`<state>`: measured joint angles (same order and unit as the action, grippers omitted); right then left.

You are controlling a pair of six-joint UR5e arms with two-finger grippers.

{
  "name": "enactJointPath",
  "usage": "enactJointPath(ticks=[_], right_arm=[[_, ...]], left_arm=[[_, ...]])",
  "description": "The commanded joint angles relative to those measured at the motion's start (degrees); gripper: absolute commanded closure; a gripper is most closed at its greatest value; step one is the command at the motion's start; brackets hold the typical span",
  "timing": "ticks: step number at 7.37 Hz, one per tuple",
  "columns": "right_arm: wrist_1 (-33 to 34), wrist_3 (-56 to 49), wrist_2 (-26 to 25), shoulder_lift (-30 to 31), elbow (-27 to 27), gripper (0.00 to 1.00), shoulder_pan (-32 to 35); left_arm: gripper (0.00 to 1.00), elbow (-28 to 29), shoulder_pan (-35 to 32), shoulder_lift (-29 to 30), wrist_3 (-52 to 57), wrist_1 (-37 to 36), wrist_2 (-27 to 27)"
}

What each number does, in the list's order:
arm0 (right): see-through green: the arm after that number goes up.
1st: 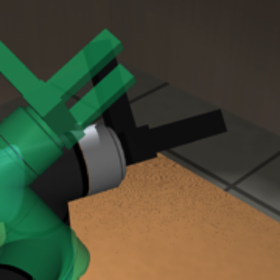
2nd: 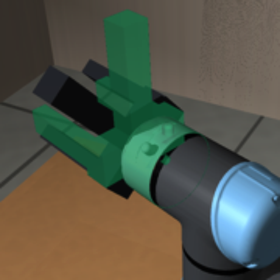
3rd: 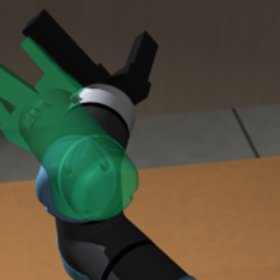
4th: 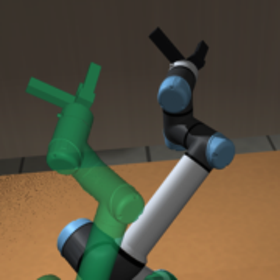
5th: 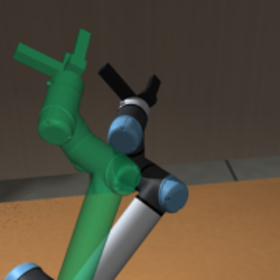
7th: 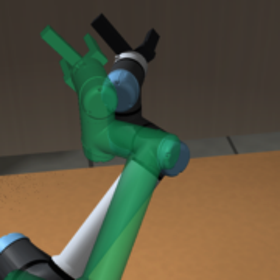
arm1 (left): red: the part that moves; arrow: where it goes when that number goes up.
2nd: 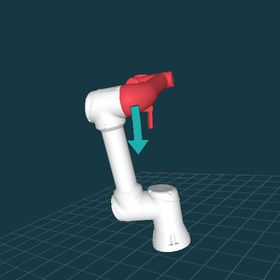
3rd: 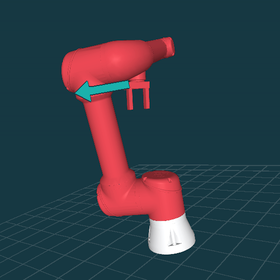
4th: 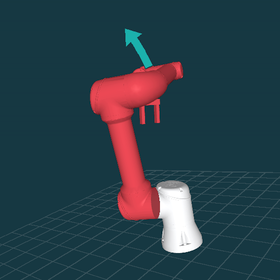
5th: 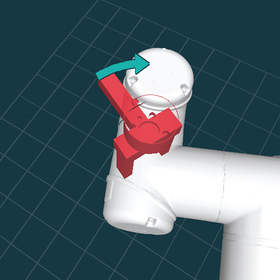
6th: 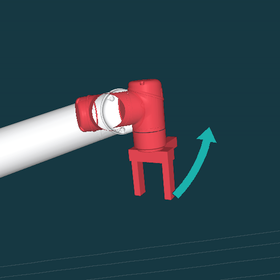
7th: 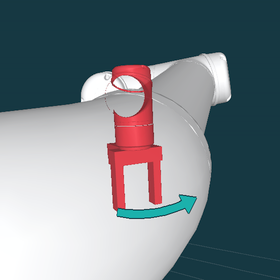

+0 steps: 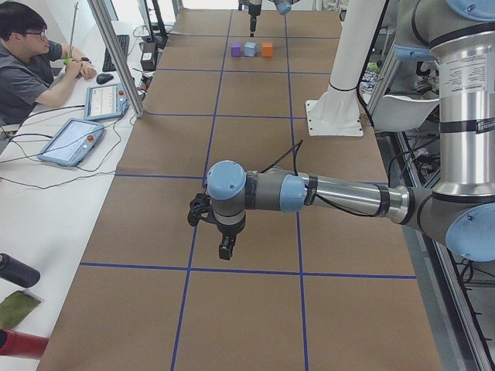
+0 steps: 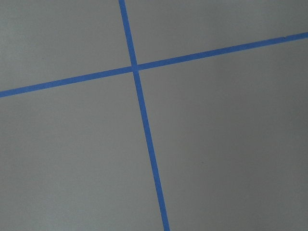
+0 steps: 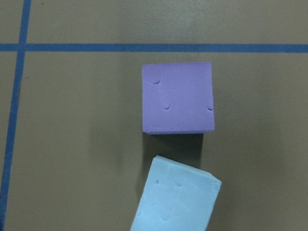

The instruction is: Place blue block between orange and purple blocks

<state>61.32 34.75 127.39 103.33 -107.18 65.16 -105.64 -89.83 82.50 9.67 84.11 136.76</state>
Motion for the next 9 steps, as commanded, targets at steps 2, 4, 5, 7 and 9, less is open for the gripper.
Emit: enactJointPath(ticks=[2,4,5,7,9], right_arm=[[25.77,-37.01,6.53,-0.05,-3.30,0.00,22.57],[34.91,-40.55,6.03,-1.65,-6.20,0.00,25.36],[34.83,-40.38,5.94,-1.20,-6.03,0.00,25.36],[34.83,-39.67,5.94,-1.11,-5.85,0.00,25.28],[34.83,-39.58,6.37,-1.20,-5.59,0.00,25.19]], left_arm=[[0.00,0.00,0.00,0.03,0.35,0.09,-0.09],[0.00,-0.01,-0.08,-0.06,0.52,0.00,-0.09],[0.00,0.69,-0.08,-0.58,0.35,-0.09,-0.61],[0.00,0.71,-0.35,-0.32,0.18,0.18,-0.35],[0.00,0.70,-0.96,-0.59,0.61,0.18,-0.70]])
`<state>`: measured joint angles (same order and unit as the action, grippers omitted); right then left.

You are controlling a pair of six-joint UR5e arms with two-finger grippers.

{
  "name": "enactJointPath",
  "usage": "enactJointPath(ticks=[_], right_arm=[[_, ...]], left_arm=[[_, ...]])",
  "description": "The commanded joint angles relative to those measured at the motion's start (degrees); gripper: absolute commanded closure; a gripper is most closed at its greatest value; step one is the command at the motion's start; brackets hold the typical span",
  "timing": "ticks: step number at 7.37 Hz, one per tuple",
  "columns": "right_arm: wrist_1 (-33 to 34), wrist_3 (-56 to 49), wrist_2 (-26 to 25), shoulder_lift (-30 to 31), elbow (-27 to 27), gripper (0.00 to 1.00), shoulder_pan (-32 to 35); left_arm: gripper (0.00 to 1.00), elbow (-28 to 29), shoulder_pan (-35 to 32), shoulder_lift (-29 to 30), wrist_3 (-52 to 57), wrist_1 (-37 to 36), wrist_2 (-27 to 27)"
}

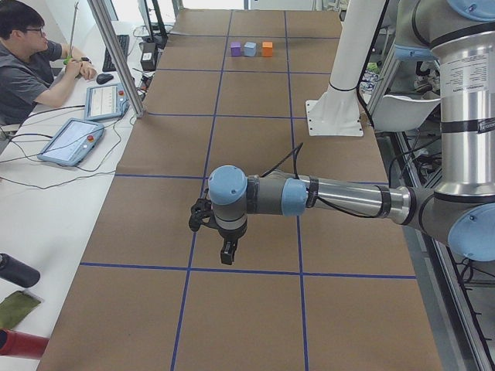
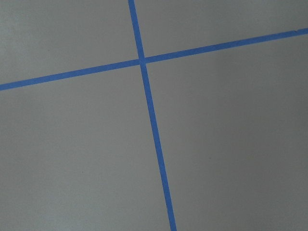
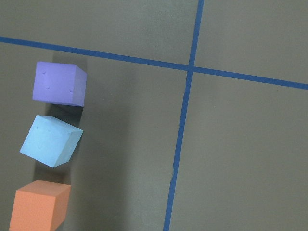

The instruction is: Place blue block between orange and purple blocks

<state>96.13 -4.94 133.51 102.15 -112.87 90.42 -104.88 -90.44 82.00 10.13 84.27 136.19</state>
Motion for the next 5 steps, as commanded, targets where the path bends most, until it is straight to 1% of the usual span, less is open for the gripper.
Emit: enactJointPath(ticks=[1,5], right_arm=[[0.02,0.10,0.26,-0.02,0.10,0.00,-0.16],[0.02,0.10,0.43,-0.11,0.10,0.00,-0.77]], left_arm=[[0.00,-0.15,-0.35,-0.08,0.24,0.02,-0.13],[0.00,-1.73,-0.53,-0.78,0.24,0.02,0.22]])
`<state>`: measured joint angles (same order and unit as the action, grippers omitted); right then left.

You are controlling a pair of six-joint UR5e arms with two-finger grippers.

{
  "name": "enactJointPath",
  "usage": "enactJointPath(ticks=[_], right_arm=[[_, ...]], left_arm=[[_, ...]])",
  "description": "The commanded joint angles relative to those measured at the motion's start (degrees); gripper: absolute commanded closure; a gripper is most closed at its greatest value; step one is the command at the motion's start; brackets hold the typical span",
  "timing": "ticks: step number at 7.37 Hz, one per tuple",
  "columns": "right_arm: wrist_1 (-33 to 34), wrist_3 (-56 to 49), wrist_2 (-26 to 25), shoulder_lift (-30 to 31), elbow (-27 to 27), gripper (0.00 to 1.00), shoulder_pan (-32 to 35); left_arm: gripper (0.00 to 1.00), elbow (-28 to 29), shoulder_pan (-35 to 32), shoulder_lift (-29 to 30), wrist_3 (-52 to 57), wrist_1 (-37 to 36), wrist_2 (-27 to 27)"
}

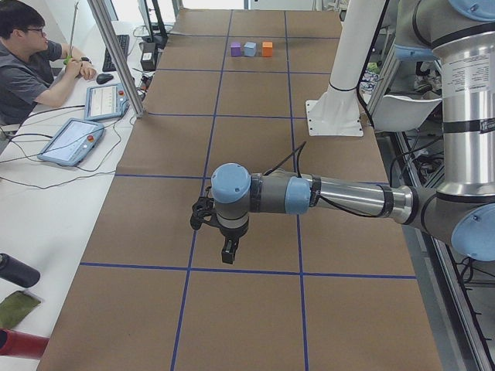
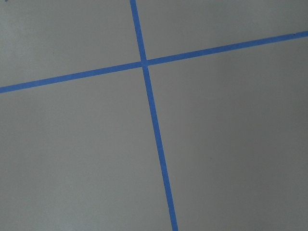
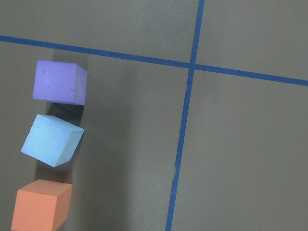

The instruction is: Place blue block between orange and purple blocks

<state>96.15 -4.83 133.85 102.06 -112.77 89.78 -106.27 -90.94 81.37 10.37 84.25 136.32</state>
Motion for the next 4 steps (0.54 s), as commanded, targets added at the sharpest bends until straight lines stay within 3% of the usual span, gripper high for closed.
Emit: enactJointPath(ticks=[1,4], right_arm=[[0.00,0.09,0.10,-0.02,0.00,0.00,-0.39],[0.00,0.00,0.10,-0.02,0.00,0.00,-0.75]], left_arm=[[0.00,-0.34,-0.03,-0.33,-0.08,0.03,-0.35],[0.00,-0.51,-0.03,-0.60,-0.09,0.03,-0.44]])
